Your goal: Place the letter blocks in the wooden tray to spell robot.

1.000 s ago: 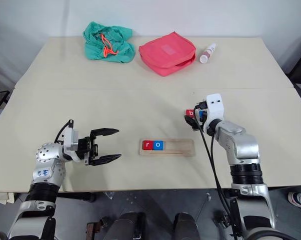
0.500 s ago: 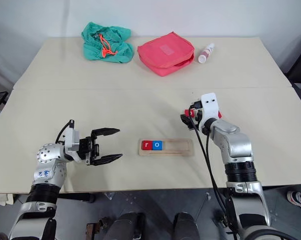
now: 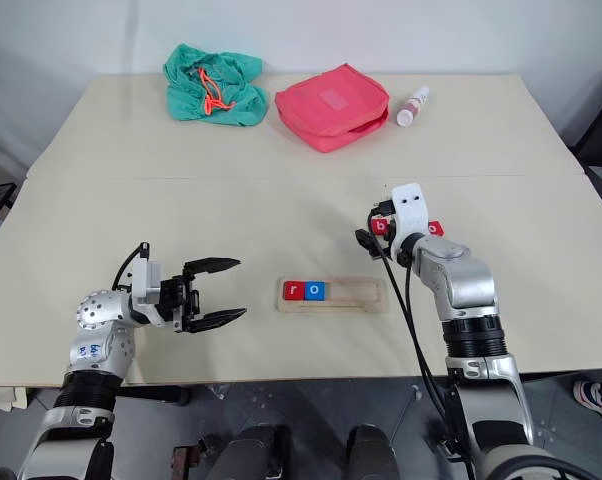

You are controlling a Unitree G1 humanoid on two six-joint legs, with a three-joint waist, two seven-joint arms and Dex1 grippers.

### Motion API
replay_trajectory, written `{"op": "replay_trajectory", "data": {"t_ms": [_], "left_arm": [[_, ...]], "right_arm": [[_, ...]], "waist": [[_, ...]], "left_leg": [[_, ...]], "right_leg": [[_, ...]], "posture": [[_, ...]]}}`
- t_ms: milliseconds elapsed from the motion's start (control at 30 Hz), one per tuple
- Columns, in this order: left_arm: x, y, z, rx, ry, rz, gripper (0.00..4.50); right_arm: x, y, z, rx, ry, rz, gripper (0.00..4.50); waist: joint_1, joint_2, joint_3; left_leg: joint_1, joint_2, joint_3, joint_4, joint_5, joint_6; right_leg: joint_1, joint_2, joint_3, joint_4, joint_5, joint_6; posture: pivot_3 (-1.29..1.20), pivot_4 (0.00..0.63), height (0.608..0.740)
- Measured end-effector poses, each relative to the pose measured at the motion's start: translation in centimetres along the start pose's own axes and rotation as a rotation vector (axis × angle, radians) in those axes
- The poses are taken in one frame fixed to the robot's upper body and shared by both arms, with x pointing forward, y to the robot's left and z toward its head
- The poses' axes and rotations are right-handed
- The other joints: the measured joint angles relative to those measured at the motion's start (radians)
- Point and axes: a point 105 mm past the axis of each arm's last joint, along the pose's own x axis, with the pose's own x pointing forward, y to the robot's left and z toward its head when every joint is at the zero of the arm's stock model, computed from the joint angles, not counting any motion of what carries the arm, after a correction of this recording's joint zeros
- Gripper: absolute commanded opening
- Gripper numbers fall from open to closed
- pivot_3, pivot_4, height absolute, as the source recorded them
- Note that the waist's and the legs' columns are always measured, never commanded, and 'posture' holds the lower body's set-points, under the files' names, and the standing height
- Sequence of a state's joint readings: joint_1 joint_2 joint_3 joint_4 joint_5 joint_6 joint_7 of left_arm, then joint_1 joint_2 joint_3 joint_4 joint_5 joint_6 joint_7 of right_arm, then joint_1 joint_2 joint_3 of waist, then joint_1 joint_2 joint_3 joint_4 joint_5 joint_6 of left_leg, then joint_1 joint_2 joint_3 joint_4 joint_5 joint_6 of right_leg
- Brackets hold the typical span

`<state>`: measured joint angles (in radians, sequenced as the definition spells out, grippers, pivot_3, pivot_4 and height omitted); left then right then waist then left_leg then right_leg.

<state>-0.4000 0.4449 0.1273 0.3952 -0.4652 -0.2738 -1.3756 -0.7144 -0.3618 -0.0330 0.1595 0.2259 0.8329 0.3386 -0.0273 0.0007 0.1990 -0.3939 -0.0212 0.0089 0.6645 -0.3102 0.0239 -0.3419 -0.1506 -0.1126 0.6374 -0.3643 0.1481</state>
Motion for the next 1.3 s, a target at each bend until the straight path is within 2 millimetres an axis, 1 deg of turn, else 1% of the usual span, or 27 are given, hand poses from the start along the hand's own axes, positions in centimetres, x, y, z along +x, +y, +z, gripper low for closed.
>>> {"op": "replay_trajectory", "data": {"t_ms": [233, 367, 667, 767, 800, 833, 900, 1000, 1200, 1300], "left_arm": [[0.0, -0.2, -0.3, -0.003, -0.003, 0.012, 4.46], [0.2, -0.2, -0.3, 0.002, -0.006, 0.016, 4.46], [0.2, -0.2, -0.3, 0.008, -0.005, 0.025, 4.46], [0.2, -0.2, -0.4, 0.009, -0.005, 0.03, 4.5], [0.2, -0.2, -0.4, 0.009, -0.005, 0.032, 4.5], [0.2, -0.1, -0.4, 0.01, -0.005, 0.035, 4.5], [0.2, -0.1, -0.4, 0.01, -0.005, 0.038, 4.5], [0.2, -0.1, -0.4, 0.012, -0.005, 0.039, 4.5], [0.2, -0.1, -0.4, 0.014, -0.005, 0.04, 4.5], [0.2, -0.2, -0.5, 0.01, -0.003, 0.037, 4.5]], "right_arm": [[0.1, 0.1, 0.0, -0.012, 0.021, -0.018, 4.5], [0.5, 0.9, -0.2, 0.013, 0.042, -0.021, 4.5], [0.8, 1.4, 0.2, 0.034, 0.053, -0.045, 4.5], [0.9, 1.3, 0.1, 0.034, 0.056, -0.062, 3.88], [0.9, 1.1, 0.1, 0.035, 0.058, -0.073, 3.51], [0.9, 1.0, 0.1, 0.036, 0.058, -0.082, 3.25], [0.9, 0.8, 0.1, 0.039, 0.059, -0.093, 2.47], [0.9, 0.8, 0.1, 0.039, 0.059, -0.093, 1.47], [0.9, 1.1, 0.5, 0.029, 0.017, -0.061, 1.46], [0.2, 1.7, 1.3, 0.018, -0.044, -0.01, 1.46]], "waist": [[0.0, 0.0, 0.0], [-0.001, 0.0, 0.0], [-0.001, 0.0, 0.0], [-0.001, 0.0, 0.0], [-0.001, 0.0, 0.0], [-0.001, 0.0, 0.0], [-0.002, 0.0, 0.0], [-0.003, 0.0, 0.0], [-0.002, 0.0, 0.0], [-0.001, 0.0, 0.0]], "left_leg": [[0.0, 0.0, 0.0, 0.0, 0.0, 0.0], [0.0, 0.0, 0.0, 0.0, 0.0, 0.0], [0.0, 0.0, 0.0, 0.0, 0.0, 0.0], [0.0, 0.0, 0.0, 0.0, 0.0, 0.0], [0.0, 0.0, 0.0, 0.0, 0.0, 0.0], [0.0, 0.0, 0.0, 0.0, 0.0, 0.0], [0.0, 0.0, 0.0, 0.0, 0.0, 0.0], [0.001, 0.0, 0.001, 0.0, 0.0, 0.0], [0.001, 0.0, 0.001, 0.0, 0.0, 0.0], [0.0, 0.0, 0.001, -0.001, 0.0, 0.0]], "right_leg": [[0.0, 0.0, 0.0, 0.0, 0.0, 0.0], [0.0, 0.0, 0.0, 0.0, 0.0, 0.0], [0.0, 0.0, 0.001, 0.0, 0.0, 0.0], [0.0, 0.0, 0.001, 0.001, 0.0, 0.0], [0.0, 0.0, 0.001, 0.001, 0.0, 0.0], [0.0, 0.0, 0.001, 0.001, 0.0, 0.0], [0.0, 0.0, 0.001, 0.001, 0.0, 0.0], [0.0, 0.0, 0.001, 0.001, 0.0, 0.0], [-0.001, 0.0, 0.001, 0.001, 0.0, 0.0], [-0.001, 0.0, 0.001, 0.001, 0.0, 0.0]], "posture": [[0.0, 0.15, 0.74], [0.0, 0.15, 0.74], [0.0, 0.15, 0.74], [0.0, 0.15, 0.74], [0.0, 0.15, 0.74], [0.0, 0.15, 0.74], [0.0, 0.15, 0.74], [0.0, 0.15, 0.74], [0.0, 0.15, 0.74], [0.0, 0.15, 0.74]]}}
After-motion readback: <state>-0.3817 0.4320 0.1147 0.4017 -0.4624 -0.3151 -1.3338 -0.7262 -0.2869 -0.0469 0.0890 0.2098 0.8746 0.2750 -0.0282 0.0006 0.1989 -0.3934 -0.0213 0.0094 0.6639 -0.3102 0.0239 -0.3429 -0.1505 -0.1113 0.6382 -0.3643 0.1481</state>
